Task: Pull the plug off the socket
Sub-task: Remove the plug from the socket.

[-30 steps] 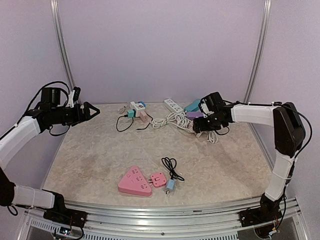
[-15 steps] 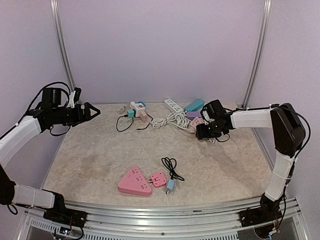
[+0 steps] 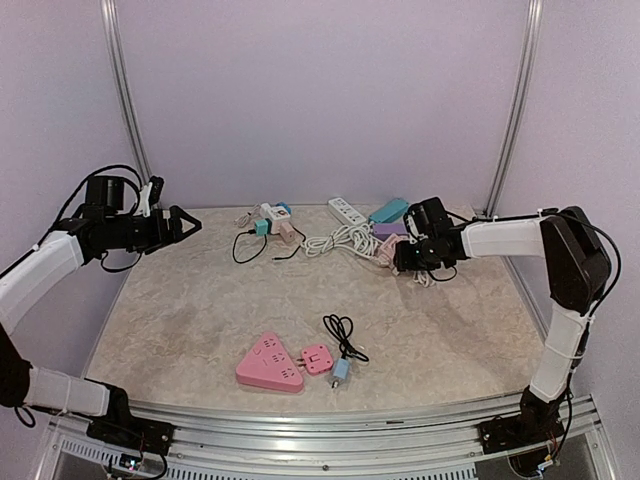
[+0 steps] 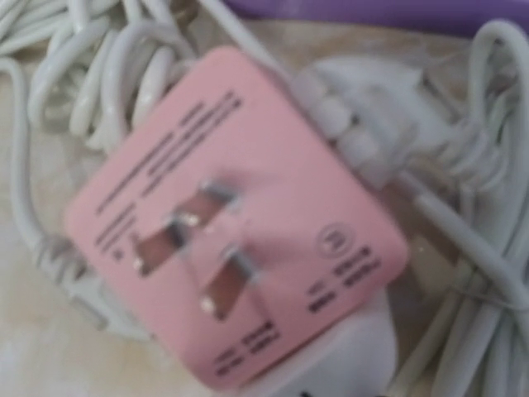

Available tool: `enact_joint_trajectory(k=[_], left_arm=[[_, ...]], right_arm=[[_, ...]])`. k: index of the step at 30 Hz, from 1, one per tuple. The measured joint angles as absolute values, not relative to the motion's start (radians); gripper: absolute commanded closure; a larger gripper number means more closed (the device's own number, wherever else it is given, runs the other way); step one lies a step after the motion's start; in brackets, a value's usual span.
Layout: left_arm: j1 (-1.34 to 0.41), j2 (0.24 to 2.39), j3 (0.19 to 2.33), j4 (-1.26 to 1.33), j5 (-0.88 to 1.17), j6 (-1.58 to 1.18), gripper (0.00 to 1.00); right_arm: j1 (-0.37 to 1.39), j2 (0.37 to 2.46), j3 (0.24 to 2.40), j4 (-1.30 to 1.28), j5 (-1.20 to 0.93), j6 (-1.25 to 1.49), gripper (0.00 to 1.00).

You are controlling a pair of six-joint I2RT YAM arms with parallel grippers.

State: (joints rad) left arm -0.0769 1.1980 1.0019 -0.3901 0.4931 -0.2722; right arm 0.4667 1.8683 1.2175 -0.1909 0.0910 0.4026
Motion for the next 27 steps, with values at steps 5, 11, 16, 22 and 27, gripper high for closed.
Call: enact_joint_trajectory(k=[5, 11, 16, 22, 27], left_arm=[[-0.077, 1.198, 1.002, -0.390, 0.493, -0.272, 0.01], [-0.077, 1.198, 1.002, -0.390, 0.493, -0.272, 0.01], [-0.077, 1.198, 1.002, -0.390, 0.493, -0.272, 0.01], [-0.077, 1.198, 1.002, -0.390, 0.493, -0.272, 0.01], [-0.077, 1.198, 1.002, -0.390, 0.493, -0.272, 0.01]], right_arm=[[0.467, 1.872, 1.214, -0.179, 0.131, 0.423, 0.58], [0.467, 1.883, 1.214, -0.166, 0.147, 0.451, 0.62], [0.467, 1.877, 1.198, -0.150, 0.158, 0.477, 0.64], [0.467, 1.862, 1.179, -0.145, 0.176, 0.495, 0.67], [0.467, 1.862, 1.178, -0.144, 0.181, 0.498, 0.70]])
